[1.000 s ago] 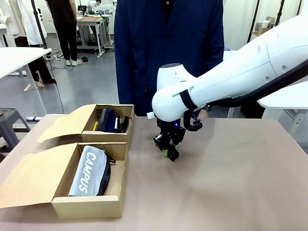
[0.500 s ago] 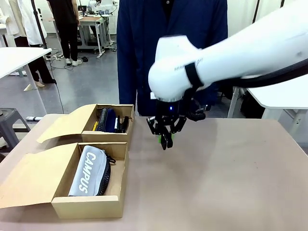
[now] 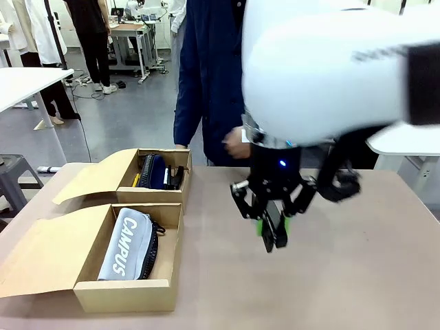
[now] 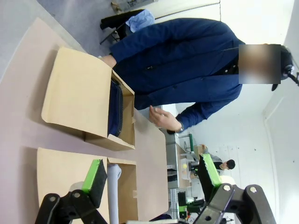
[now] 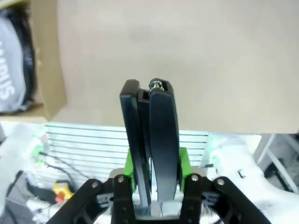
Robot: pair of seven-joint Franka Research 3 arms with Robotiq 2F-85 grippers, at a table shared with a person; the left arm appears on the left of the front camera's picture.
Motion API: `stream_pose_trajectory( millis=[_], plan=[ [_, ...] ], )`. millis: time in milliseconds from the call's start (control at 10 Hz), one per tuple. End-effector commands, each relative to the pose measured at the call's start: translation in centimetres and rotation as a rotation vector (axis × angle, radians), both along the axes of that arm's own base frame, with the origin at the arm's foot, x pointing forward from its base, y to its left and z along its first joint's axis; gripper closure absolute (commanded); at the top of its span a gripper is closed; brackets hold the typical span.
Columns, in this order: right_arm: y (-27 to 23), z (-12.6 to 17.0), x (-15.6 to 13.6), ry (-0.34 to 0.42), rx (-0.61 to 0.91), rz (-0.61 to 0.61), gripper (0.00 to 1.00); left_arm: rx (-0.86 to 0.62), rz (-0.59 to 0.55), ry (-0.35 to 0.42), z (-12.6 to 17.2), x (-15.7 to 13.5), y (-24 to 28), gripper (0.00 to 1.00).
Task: Place items inside the box.
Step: Pick up a Pencil pouch or Stapler and place it inside the Mailer Box closest to the robot.
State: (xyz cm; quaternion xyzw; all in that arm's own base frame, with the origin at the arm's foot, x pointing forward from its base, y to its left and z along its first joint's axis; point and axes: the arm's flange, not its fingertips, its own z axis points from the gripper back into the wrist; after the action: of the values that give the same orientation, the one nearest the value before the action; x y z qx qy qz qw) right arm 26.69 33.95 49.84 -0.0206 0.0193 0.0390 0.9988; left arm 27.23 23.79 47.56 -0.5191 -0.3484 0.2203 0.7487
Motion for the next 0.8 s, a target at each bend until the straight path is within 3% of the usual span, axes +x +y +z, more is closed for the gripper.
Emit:
stream_pose_trajectory(
  millis=[0,200,300,400,500,700],
  plan=[
    [1.3,-0.1,2.7,0.035,-0.022,-0.025,0.78,-0.005,0.0,-0.033,-0.1,0.0,-0.1,0.0],
    [1.3,-0.1,2.7,0.035,-0.022,-0.025,0.78,-0.005,0.0,-0.033,-0.1,0.0,-0.1,0.0],
    [-0.2,-0.2,0.1,-0.002,-0.013,-0.011,0.58,-0.005,0.0,-0.033,-0.1,0.0,-0.1,0.0],
    [3.5,-1.4,1.5,-0.011,-0.022,0.048,0.58,-0.005,0.0,-0.033,-0.1,0.0,-0.1,0.0],
    [4.1,-0.8,1.6,-0.085,-0.027,0.056,0.58,-0.005,0.0,-0.033,-0.1,0.0,-0.1,0.0],
    [-3.9,1.5,-0.6,-0.063,0.106,-0.072,0.58,-0.005,0.0,-0.033,-0.1,0.0,-0.1,0.0]
  ],
)
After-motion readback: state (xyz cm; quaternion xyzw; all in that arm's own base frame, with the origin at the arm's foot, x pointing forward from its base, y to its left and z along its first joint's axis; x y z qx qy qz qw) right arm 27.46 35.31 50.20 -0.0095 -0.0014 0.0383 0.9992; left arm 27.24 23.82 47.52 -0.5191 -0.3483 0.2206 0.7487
